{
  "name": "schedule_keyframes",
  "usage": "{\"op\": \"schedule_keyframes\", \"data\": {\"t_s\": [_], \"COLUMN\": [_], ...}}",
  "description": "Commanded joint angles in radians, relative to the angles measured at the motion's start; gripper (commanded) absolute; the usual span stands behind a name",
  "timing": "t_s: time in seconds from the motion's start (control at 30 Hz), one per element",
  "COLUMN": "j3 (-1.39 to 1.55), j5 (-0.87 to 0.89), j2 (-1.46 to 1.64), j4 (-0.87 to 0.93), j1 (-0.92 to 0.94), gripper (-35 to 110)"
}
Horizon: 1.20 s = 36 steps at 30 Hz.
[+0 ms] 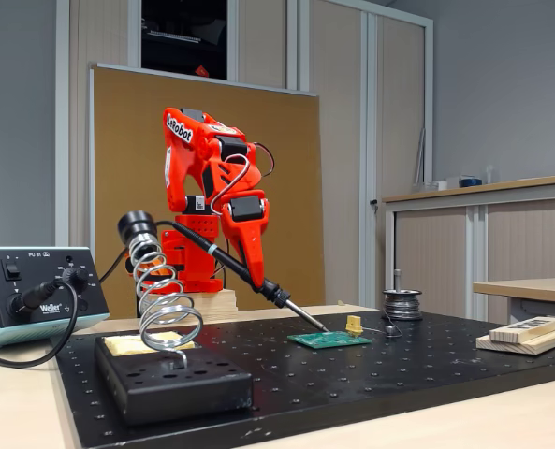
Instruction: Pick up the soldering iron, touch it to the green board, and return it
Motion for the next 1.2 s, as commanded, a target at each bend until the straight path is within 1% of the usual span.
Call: {"op": "schedule_keyframes", "data": {"t_s": [0.0,0.27,0.53,1.17], "j3": [-0.063,-0.071,-0.064,-0.212], "j5": [0.014,0.000,-0.017,-0.020], "j2": [0.002,0.054,0.167,-0.087], "j4": [0.005,0.066,0.176,0.084], "j1": [-0.015,-0.003,0.023,-0.005], "gripper": [0,0,0,0]}}
